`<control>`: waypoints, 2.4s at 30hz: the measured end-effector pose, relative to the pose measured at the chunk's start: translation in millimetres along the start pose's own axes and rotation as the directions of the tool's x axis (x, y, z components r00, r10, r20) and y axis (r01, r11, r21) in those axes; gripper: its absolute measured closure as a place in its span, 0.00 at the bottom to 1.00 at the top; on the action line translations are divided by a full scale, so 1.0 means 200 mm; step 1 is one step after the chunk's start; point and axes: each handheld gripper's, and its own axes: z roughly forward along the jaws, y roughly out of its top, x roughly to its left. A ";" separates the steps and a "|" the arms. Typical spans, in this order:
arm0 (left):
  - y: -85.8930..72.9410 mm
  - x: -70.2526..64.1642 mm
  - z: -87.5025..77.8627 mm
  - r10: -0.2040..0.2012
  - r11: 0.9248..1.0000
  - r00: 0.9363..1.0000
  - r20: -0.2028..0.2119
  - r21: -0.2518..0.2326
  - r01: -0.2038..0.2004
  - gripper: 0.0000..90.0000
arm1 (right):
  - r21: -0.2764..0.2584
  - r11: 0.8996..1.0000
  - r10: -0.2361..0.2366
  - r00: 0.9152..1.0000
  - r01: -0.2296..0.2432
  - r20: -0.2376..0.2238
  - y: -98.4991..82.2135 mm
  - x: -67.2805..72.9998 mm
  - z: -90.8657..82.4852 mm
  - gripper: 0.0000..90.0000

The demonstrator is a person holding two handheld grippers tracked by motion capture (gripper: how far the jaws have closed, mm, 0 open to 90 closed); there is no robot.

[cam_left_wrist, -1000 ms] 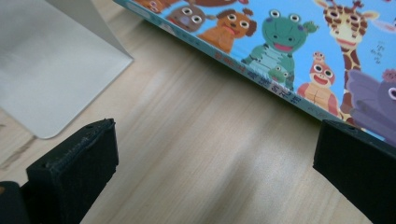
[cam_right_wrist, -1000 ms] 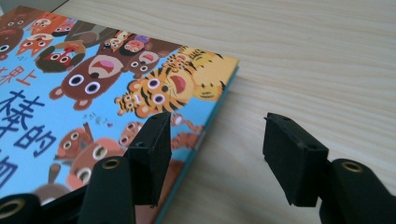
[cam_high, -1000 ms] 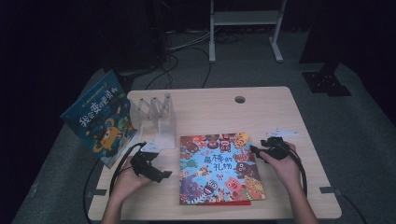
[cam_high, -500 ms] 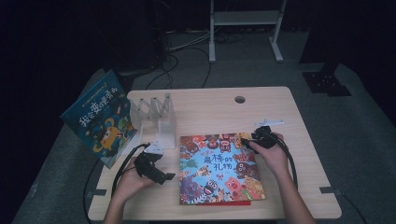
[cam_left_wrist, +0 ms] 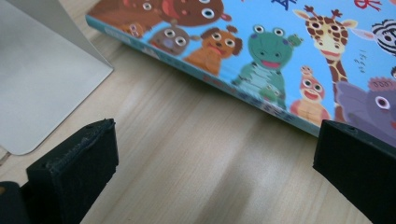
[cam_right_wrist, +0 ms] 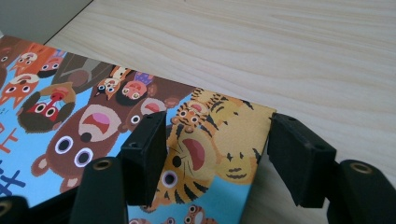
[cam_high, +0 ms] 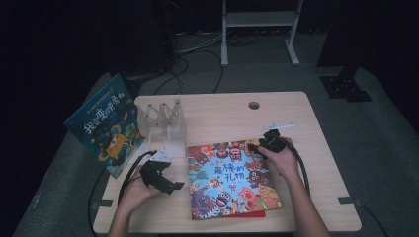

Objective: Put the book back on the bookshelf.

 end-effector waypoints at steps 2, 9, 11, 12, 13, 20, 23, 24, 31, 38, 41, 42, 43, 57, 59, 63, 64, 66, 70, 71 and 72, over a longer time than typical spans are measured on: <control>0.00 0.00 0.00 0.000 1.000 1.000 0.004 -0.008 0.000 0.00 | 0.004 1.000 -0.011 1.000 0.011 -0.005 0.01 0.01 0.01 0.42; 0.01 0.00 0.00 -0.005 1.000 1.000 0.006 -0.019 0.005 0.00 | 0.010 0.998 -0.062 0.997 0.062 -0.034 0.05 0.07 0.07 0.43; 0.01 0.00 -0.01 -0.011 1.000 1.000 0.007 -0.029 0.011 0.00 | 0.010 0.997 -0.072 0.996 0.072 -0.044 0.06 0.09 0.08 0.43; 0.01 0.00 -0.01 -0.012 0.999 1.000 0.007 -0.029 0.012 0.00 | 0.008 0.997 -0.073 0.996 0.073 -0.049 0.07 0.10 0.09 0.43; 0.01 0.00 -0.01 -0.014 1.000 1.000 0.009 -0.026 0.014 0.00 | 0.005 0.997 -0.073 0.996 0.073 -0.054 0.07 0.10 0.10 0.43; 0.01 0.00 0.00 -0.015 0.999 1.000 0.016 -0.033 0.016 0.00 | 0.003 0.995 -0.097 0.991 0.098 -0.088 0.07 0.15 0.13 0.43; 0.01 0.00 0.01 -0.014 1.000 1.000 0.026 -0.027 0.015 0.00 | 0.013 0.992 -0.124 0.988 0.126 -0.097 0.09 0.17 0.14 0.43; 0.01 -0.01 0.01 -0.017 1.000 0.999 0.028 -0.025 0.017 0.00 | 0.018 0.991 -0.128 0.987 0.131 -0.100 0.09 0.19 0.14 0.43; 0.02 -0.02 0.04 -0.019 1.000 0.999 0.041 -0.022 0.020 0.00 | 0.026 0.984 -0.172 0.975 0.177 -0.145 0.11 0.26 0.18 0.43; 0.03 -0.03 0.06 -0.019 1.000 0.998 0.062 -0.006 0.019 0.00 | 0.034 0.975 -0.210 0.962 0.219 -0.176 0.12 0.31 0.20 0.43; 0.03 -0.04 0.09 -0.016 1.000 0.997 0.071 0.004 0.016 0.00 | 0.037 0.973 -0.218 0.958 0.228 -0.186 0.13 0.34 0.20 0.43; 0.03 -0.04 0.09 -0.012 1.000 0.997 0.075 0.009 0.012 0.00 | 0.038 0.971 -0.224 0.957 0.235 -0.182 0.13 0.34 0.20 0.43; 0.04 -0.05 0.10 -0.006 1.000 0.997 0.079 0.017 0.005 0.00 | 0.040 0.969 -0.232 0.957 0.242 -0.176 0.13 0.35 0.20 0.43; 0.04 -0.07 0.16 -0.019 0.999 0.992 0.128 0.044 0.013 0.00 | 0.003 0.965 -0.260 0.956 0.263 -0.136 0.01 0.25 -0.06 0.43; 0.04 -0.07 0.16 -0.026 0.999 0.991 0.129 0.040 0.021 0.00 | 0.006 0.965 -0.258 0.957 0.261 -0.131 -0.03 0.23 -0.10 0.42; 0.04 -0.07 0.17 -0.048 0.998 0.990 0.135 0.045 0.042 0.00 | 0.005 0.967 -0.252 0.961 0.254 -0.113 -0.10 0.18 -0.17 0.42; 0.04 -0.07 0.17 -0.044 0.998 0.990 0.135 0.050 0.037 0.00 | -0.001 0.968 -0.250 0.962 0.252 -0.113 -0.12 0.17 -0.19 0.42; 0.04 -0.07 0.17 -0.044 0.998 0.990 0.134 0.051 0.037 0.00 | -0.010 0.970 -0.243 0.964 0.244 -0.106 -0.15 0.15 -0.23 0.42; 0.04 -0.07 0.17 -0.052 0.998 0.989 0.136 0.050 0.046 0.00 | -0.026 0.972 -0.235 0.967 0.234 -0.095 -0.23 0.11 -0.31 0.42; 0.04 -0.07 0.17 -0.053 0.998 0.989 0.136 0.049 0.046 0.00 | -0.029 0.971 -0.238 0.967 0.236 -0.095 -0.25 0.11 -0.33 0.42; 0.04 -0.07 0.17 -0.053 0.998 0.989 0.136 0.050 0.047 0.00 | -0.032 0.973 -0.232 0.968 0.230 -0.098 -0.27 0.10 -0.35 0.42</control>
